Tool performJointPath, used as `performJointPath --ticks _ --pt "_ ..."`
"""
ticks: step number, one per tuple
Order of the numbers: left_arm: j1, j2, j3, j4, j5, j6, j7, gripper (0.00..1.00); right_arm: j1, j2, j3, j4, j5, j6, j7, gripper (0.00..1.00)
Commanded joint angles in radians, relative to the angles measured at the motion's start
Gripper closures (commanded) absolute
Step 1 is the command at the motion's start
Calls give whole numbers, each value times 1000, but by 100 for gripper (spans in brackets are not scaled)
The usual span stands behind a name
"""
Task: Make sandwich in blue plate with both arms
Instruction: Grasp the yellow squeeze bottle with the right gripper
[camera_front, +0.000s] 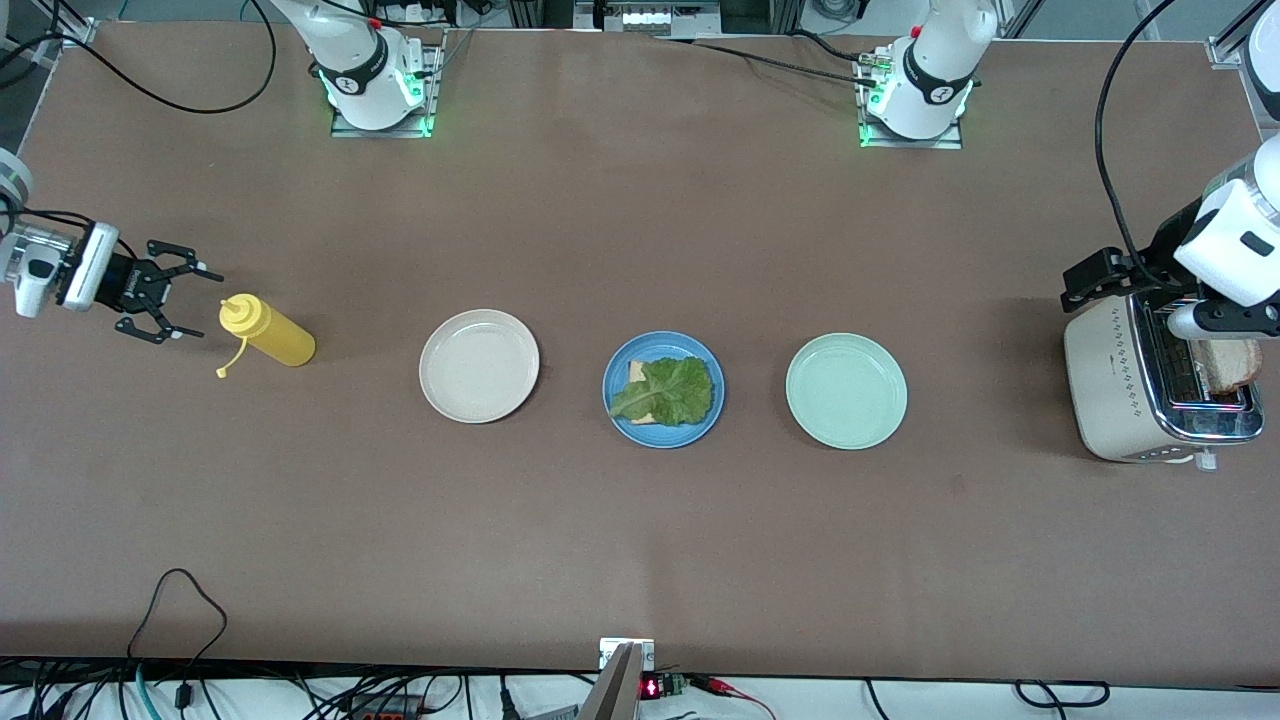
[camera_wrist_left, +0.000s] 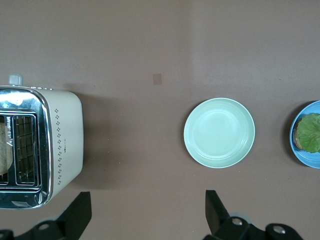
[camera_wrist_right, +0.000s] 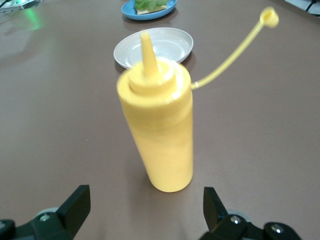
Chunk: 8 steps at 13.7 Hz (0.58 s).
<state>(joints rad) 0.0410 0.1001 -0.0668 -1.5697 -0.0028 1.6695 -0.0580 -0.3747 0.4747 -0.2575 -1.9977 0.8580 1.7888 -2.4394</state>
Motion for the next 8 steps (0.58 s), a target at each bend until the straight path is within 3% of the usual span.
performJointPath --ticks 1,8 --pt "4 -11 -4 2 -11 -13 -5 0 -24 110 4 62 79 -49 -75 0" --pt "5 -11 -4 2 -11 -13 -5 0 -24 173 41 99 134 -83 -136 0"
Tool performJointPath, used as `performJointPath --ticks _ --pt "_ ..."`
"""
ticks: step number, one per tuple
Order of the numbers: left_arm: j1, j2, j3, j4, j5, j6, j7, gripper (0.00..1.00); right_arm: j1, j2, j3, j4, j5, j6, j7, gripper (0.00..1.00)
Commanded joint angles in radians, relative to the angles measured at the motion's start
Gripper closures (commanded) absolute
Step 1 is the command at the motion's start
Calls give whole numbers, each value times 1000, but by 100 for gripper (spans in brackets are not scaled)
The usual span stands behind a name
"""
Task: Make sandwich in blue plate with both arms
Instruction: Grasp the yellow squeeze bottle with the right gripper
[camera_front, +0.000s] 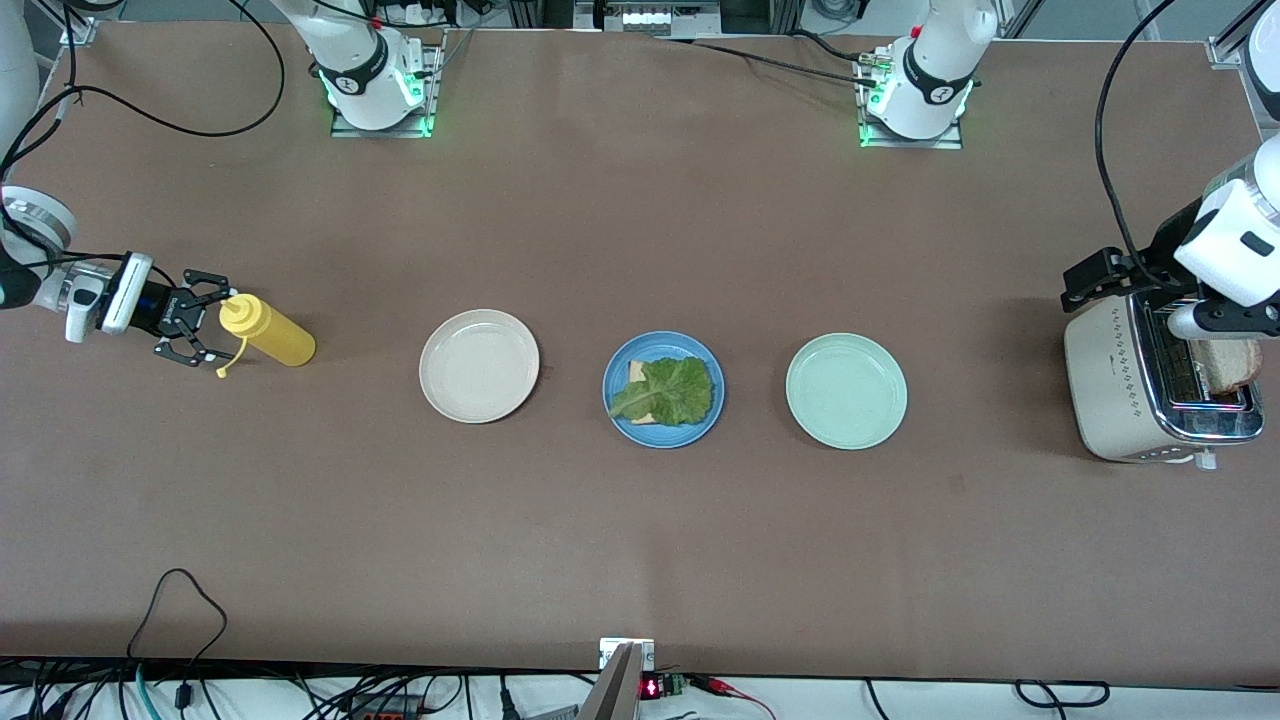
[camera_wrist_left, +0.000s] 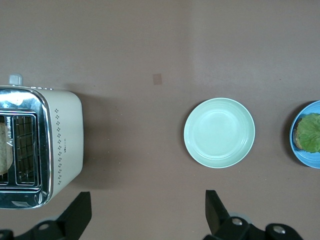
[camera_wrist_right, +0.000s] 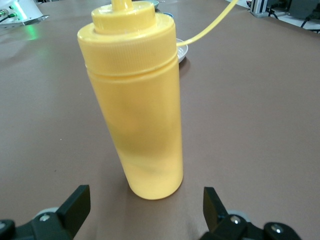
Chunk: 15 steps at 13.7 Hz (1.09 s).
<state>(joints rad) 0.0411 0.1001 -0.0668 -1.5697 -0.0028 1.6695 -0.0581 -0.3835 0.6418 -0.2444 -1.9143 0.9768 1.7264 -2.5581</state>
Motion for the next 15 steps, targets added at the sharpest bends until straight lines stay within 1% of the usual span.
performJointPath --ticks 1,3,5,9,13,14,15 --pt "5 -11 -4 2 -11 -13 -5 0 -15 7 33 15 17 -22 -17 0" --pt "5 -11 -2 2 -11 -13 -5 0 -15 12 62 15 19 -22 -19 0" --pt "5 -11 -4 2 -11 -13 -5 0 -14 16 71 15 30 -22 -22 0" --pt "5 -11 -2 2 -11 -13 -5 0 -8 33 114 14 57 -7 -14 0" --pt "6 -11 -2 2 -9 -13 -3 0 14 35 128 9 68 42 -10 0" --pt "5 -11 -2 2 -8 -13 -2 0 15 33 131 9 68 48 -4 5" --pt "5 -11 -2 2 -8 -13 -2 0 17 33 131 9 68 58 4 35"
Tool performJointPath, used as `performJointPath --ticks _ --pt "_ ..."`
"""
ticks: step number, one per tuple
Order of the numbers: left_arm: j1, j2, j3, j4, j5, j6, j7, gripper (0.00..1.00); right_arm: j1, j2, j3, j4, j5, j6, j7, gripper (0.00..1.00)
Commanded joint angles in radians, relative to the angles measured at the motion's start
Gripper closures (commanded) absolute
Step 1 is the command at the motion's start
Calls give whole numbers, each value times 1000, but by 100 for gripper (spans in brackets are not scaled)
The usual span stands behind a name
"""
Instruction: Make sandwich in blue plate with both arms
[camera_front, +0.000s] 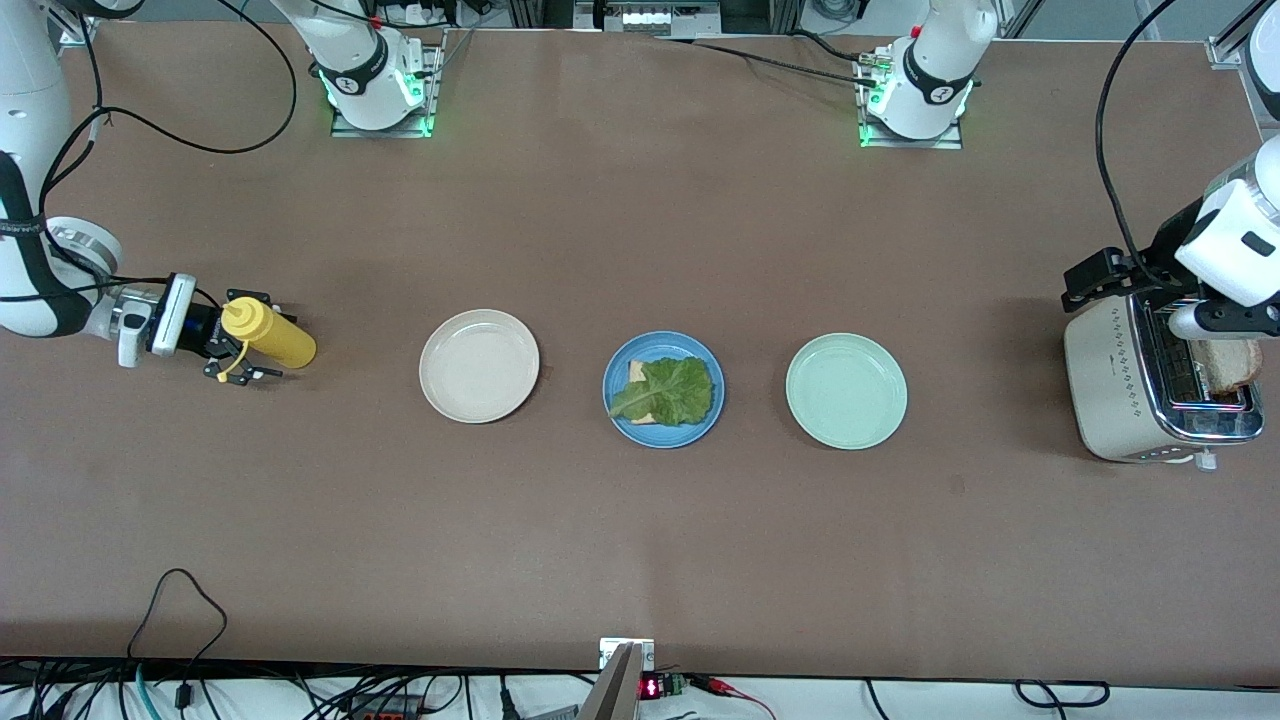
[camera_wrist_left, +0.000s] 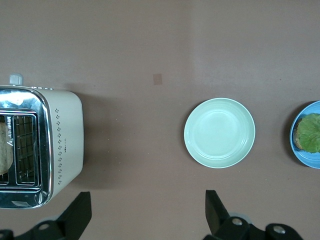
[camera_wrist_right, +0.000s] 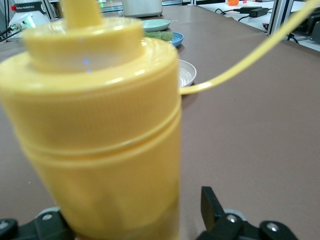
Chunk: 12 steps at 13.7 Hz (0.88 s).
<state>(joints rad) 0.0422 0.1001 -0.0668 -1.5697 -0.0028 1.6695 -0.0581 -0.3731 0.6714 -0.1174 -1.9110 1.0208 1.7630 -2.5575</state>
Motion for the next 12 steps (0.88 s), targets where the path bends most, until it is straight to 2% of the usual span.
performJointPath --ticks 1,2,3,6,12 --pt "4 -11 -2 2 -8 -13 -2 0 8 4 4 6 24 38 8 67" --pt "4 -11 -4 2 -5 -13 0 0 11 2 4 6 22 56 11 89" --pt "4 -11 -4 2 -5 -13 0 0 25 1 5 10 12 65 13 100" --pt "1 -14 -7 2 -5 -13 0 0 80 -42 18 12 1 116 77 100" --pt "10 -28 -19 -7 -8 -28 4 0 296 -231 36 6 -209 309 472 100"
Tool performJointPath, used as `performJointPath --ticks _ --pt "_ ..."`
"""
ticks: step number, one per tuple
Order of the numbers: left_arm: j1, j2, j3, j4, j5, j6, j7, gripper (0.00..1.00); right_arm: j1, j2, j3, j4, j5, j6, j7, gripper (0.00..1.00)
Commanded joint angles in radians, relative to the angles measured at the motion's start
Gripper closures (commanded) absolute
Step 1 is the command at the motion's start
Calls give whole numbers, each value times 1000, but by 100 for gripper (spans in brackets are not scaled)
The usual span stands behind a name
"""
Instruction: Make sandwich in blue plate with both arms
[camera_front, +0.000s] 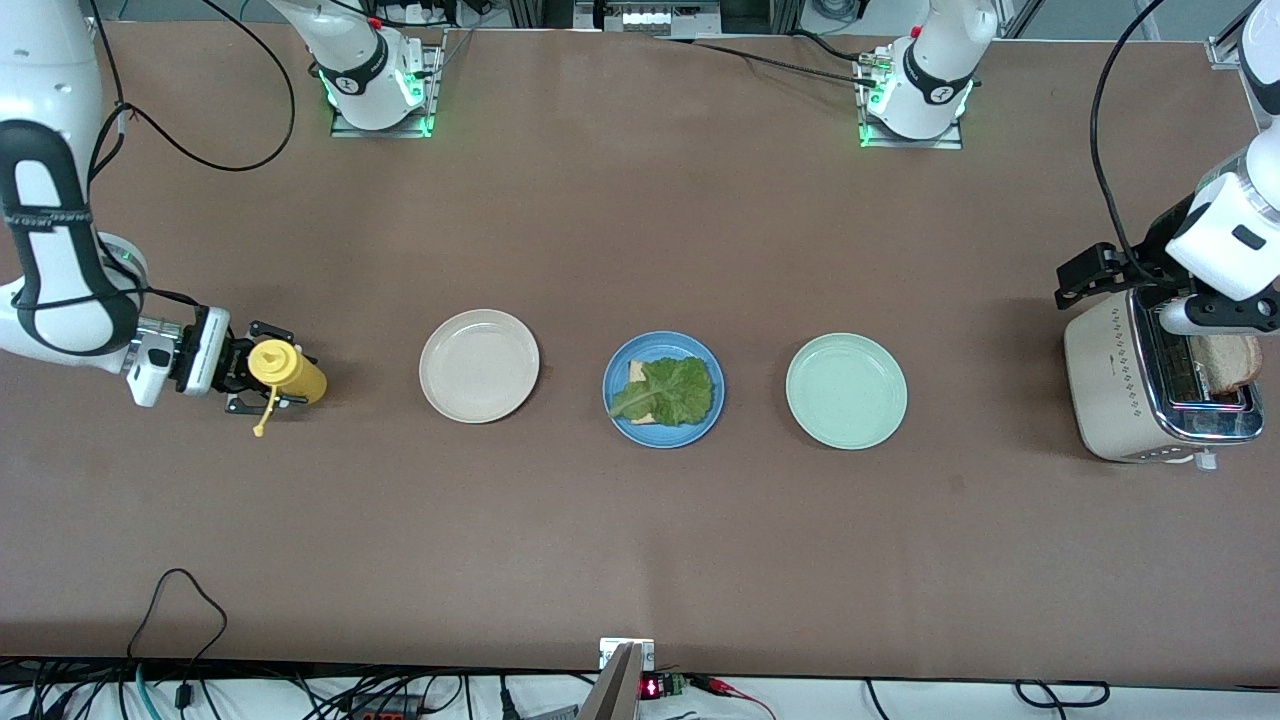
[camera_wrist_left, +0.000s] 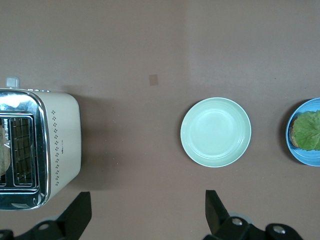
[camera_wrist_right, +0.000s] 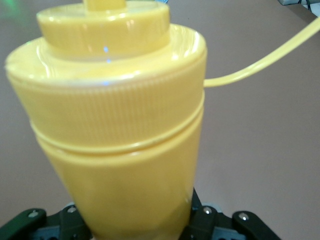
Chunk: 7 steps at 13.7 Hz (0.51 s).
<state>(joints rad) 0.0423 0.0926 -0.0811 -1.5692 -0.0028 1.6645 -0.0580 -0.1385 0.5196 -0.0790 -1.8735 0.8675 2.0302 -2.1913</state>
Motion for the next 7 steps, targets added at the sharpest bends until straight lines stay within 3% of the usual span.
performJointPath --ticks 1,4,7 --pt "10 -27 -5 -9 -8 -23 6 0 94 -101 7 -32 -97 65 163 100" --pt "10 -34 -5 -21 -8 -22 7 0 141 -170 73 -36 -252 107 452 100" --pt "10 -66 -5 -67 -8 -14 9 0 233 -223 99 -30 -431 139 745 100"
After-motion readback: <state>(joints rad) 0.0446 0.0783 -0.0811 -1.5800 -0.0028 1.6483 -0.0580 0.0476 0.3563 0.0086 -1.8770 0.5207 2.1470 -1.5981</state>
